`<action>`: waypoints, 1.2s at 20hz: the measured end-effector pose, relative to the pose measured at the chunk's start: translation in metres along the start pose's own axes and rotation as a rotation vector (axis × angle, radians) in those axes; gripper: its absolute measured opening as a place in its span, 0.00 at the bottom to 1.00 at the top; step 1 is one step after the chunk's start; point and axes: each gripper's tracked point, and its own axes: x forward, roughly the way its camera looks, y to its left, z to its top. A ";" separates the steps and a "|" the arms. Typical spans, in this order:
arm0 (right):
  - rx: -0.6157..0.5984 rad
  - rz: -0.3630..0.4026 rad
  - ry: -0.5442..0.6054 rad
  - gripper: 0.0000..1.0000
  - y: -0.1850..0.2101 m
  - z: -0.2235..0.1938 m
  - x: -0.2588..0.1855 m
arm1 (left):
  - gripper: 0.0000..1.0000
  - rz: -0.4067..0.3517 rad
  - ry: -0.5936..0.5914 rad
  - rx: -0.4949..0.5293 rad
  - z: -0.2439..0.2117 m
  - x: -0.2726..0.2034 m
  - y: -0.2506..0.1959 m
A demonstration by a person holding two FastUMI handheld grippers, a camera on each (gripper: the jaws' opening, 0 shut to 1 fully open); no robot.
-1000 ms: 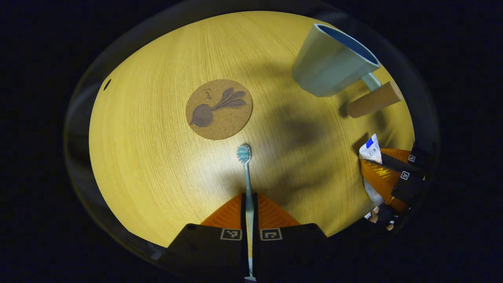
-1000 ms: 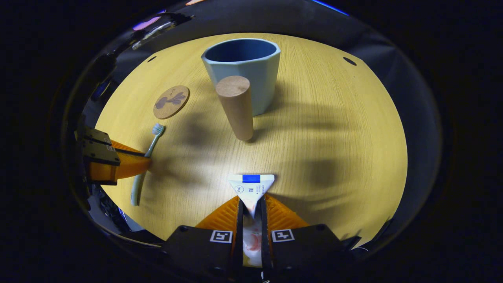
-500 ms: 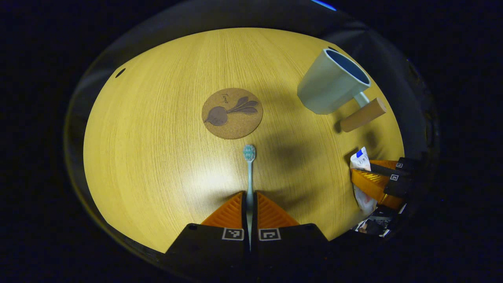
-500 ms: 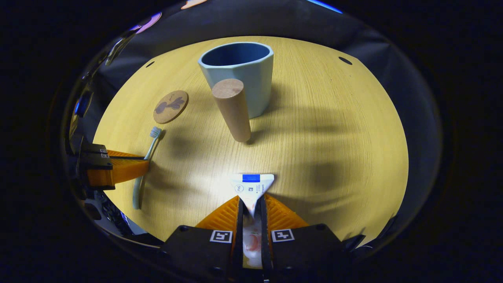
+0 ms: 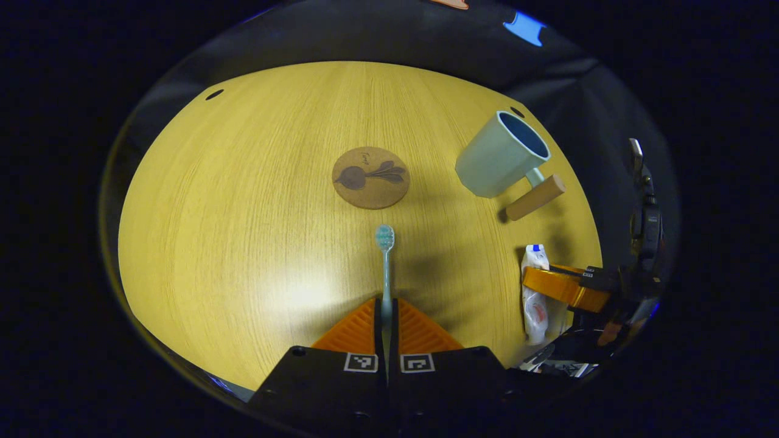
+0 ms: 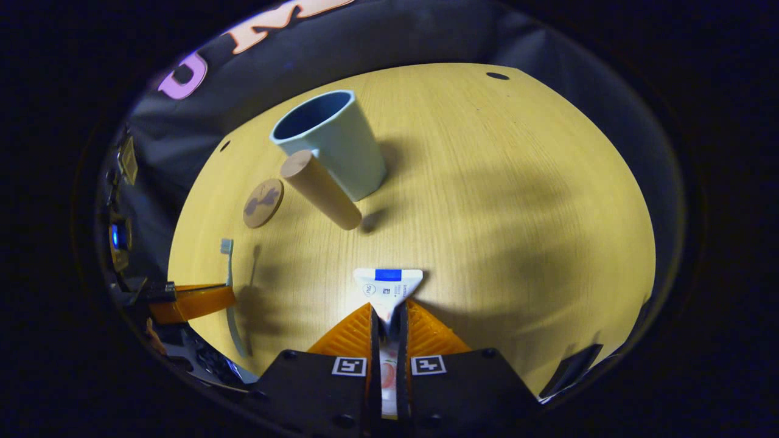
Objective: Put the toothbrush and toothpaste on the desktop into the cup, then pick up the cup and place it on the coaster on the desktop.
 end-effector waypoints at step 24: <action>0.001 0.218 -0.683 0.10 0.057 0.245 -0.144 | 0.00 0.030 -0.413 -0.044 0.074 -0.097 0.022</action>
